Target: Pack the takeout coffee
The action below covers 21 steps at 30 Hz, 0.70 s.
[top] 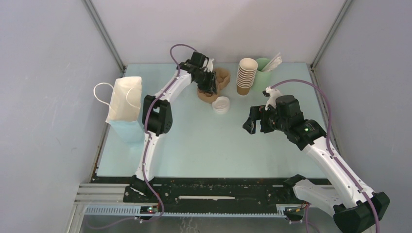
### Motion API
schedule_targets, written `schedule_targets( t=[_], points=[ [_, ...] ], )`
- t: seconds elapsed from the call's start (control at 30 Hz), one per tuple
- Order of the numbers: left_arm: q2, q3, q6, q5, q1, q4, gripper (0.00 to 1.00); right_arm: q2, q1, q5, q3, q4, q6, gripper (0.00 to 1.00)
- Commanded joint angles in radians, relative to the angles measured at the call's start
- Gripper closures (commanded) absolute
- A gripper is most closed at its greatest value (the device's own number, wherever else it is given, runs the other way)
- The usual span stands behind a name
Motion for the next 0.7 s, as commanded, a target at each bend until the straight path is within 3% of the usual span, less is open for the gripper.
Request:
schedule_targets(
  t=[0.0, 0.2, 0.3, 0.43, 0.67],
  points=[
    [-0.047, 0.062, -0.012, 0.017, 0.006, -0.001, 0.64, -0.004, 0.009, 0.003, 0.002, 0.017, -0.02, 0.02],
    [-0.056, 0.062, -0.015, 0.009, 0.005, -0.003, 0.7, -0.005, 0.01, 0.002, 0.003, 0.017, -0.02, 0.02],
    [-0.049, 0.06, -0.017, 0.011, 0.001, -0.007, 0.61, -0.004, 0.009, 0.0, 0.003, 0.017, -0.02, 0.02],
    [-0.039, 0.056, -0.011, -0.008, -0.004, -0.013, 0.61, -0.005, 0.009, 0.002, 0.003, 0.019, -0.02, 0.02],
    [-0.046, 0.079, -0.007, -0.042, -0.004, -0.02, 0.74, -0.006, 0.009, 0.002, 0.003, 0.017, -0.021, 0.02]
  ],
)
